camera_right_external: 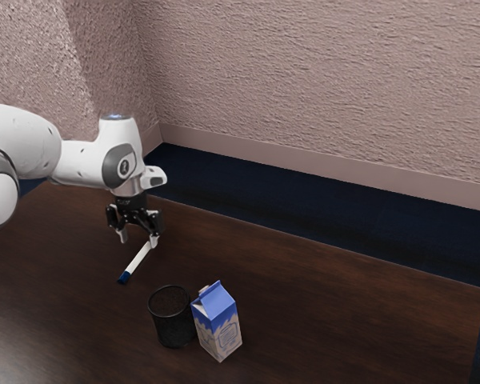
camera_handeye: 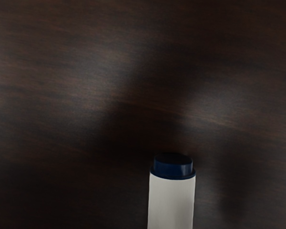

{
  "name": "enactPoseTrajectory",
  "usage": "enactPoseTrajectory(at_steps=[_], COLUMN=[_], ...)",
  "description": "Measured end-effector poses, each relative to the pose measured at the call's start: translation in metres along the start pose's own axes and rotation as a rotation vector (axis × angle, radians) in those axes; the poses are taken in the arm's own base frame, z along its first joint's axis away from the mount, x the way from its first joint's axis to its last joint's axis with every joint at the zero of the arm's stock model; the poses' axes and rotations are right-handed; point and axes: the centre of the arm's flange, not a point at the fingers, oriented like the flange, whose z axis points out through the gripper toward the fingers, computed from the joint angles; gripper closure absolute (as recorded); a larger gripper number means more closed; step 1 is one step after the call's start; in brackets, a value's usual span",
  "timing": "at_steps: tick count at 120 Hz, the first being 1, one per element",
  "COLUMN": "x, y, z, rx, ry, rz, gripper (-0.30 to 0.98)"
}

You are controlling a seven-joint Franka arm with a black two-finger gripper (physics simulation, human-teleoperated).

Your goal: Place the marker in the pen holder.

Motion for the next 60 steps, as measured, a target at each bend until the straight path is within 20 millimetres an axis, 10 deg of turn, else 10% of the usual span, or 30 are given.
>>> enactPoseTrajectory(at_steps=[60], x=[0.0065], y=[-0.0006], z=[0.0099], rx=[-0.032], ry=[0.026], rz=[-0.027], gripper=[0.46])
